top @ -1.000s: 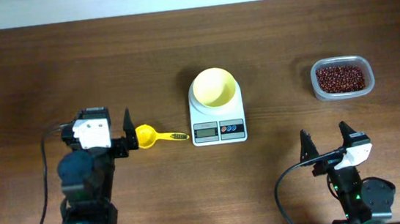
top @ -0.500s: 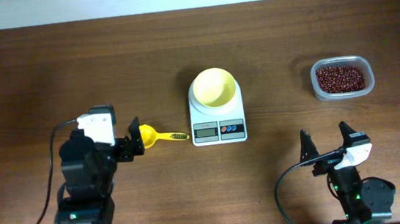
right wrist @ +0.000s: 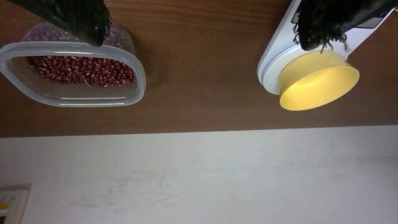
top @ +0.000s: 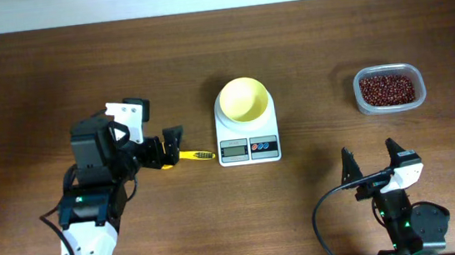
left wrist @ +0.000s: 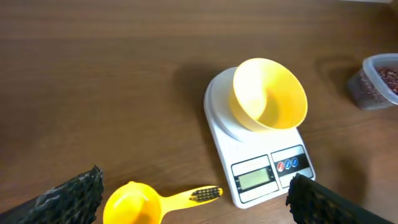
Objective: Scoop item into bowl and weigh 50g on scale
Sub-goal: 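Reach the left gripper forward to the yellow scoop's cup, then close the left gripper on the yellow scoop's cup rim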
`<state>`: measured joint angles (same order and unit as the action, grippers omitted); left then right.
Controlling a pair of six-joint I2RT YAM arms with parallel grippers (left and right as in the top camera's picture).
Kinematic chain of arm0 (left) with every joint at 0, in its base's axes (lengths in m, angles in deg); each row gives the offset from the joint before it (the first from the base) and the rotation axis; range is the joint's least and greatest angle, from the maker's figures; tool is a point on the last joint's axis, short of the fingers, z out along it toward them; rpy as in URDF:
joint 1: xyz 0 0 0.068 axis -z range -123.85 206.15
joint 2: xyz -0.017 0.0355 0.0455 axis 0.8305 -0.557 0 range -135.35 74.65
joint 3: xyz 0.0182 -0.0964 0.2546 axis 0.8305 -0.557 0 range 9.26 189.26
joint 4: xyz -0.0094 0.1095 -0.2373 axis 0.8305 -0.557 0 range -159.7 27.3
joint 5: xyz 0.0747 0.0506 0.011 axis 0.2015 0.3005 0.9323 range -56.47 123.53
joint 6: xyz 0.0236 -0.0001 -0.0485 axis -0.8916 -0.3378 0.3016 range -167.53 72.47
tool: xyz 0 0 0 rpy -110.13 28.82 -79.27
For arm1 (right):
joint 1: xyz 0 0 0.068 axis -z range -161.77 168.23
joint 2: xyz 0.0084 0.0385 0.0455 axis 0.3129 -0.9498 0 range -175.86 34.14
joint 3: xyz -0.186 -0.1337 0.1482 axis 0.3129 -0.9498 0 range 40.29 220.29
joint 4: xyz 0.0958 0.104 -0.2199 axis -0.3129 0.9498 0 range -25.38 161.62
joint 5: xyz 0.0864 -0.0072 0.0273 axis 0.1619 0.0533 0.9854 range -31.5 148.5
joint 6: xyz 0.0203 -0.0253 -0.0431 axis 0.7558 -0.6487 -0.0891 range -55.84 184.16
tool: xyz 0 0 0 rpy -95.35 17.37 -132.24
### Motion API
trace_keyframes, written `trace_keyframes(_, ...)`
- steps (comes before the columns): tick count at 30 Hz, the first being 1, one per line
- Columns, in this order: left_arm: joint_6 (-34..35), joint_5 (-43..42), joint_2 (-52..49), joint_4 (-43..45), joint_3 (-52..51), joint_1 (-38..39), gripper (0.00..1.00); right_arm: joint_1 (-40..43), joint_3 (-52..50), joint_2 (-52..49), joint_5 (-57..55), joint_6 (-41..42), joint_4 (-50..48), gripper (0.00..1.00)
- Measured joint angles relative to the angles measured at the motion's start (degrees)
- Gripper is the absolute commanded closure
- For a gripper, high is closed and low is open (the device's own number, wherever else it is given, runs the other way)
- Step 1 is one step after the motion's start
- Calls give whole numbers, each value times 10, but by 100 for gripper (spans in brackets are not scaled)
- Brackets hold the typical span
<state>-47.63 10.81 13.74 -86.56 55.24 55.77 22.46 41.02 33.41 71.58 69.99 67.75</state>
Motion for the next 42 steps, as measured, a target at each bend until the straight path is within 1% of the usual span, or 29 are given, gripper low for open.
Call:
trace_keyframes(1, 0, -4, -1, 0, 0, 0, 3, 0, 0, 0, 0, 0, 0, 1)
trace_keyframes(2, 0, -7, -3, 0, 0, 0, 8, 0, 0, 0, 0, 0, 0, 1)
trace_keyframes(5, 18, -6, -8, 0, 0, 0, 8, 0, 0, 0, 0, 0, 0, 1)
trace_keyframes(11, 154, 95, -35, -13, 0, 0, 9, 0, 0, 0, 0, 0, 0, 1)
trace_keyframes(14, 225, 121, -63, -16, 0, 0, 10, 0, 0, 0, 0, 0, 0, 1)
trace_keyframes(17, 292, 132, -110, -21, 0, 0, 16, 0, 0, 0, 0, 0, 0, 1)
trace_keyframes(18, 304, 133, -122, -21, 0, 0, 22, 0, 0, 0, 0, 0, 0, 1)
trace_keyframes(20, 330, 134, -142, -23, 0, 0, 27, 0, 0, 0, 0, 0, 0, 1)
trace_keyframes(23, 374, 140, -167, -52, 1, 0, 30, 0, 0, 0, 0, 0, 0, 1)
trace_keyframes(24, 400, 147, -175, -70, 1, 0, 30, 0, 0, 0, 0, 0, 0, 1)
trace_keyframes(27, 449, 162, -192, -85, 1, 0, 34, 0, 0, 0, 0, 0, 0, 1)
trace_keyframes(33, 508, 184, -243, -85, 1, 0, 38, 0, 0, 0, 0, 0, 0, 1)
trace_keyframes(37, 522, 185, -285, -80, 1, 0, 40, 0, 0, 0, 0, 0, 0, 1)
trace_keyframes(39, 526, 185, -294, -63, 1, 0, 44, 0, 0, 0, 0, 0, 0, 1)
trace_keyframes(42, 539, 185, -297, -52, 1, 0, 46, 0, 0, 0, 0, 0, 0, 1)
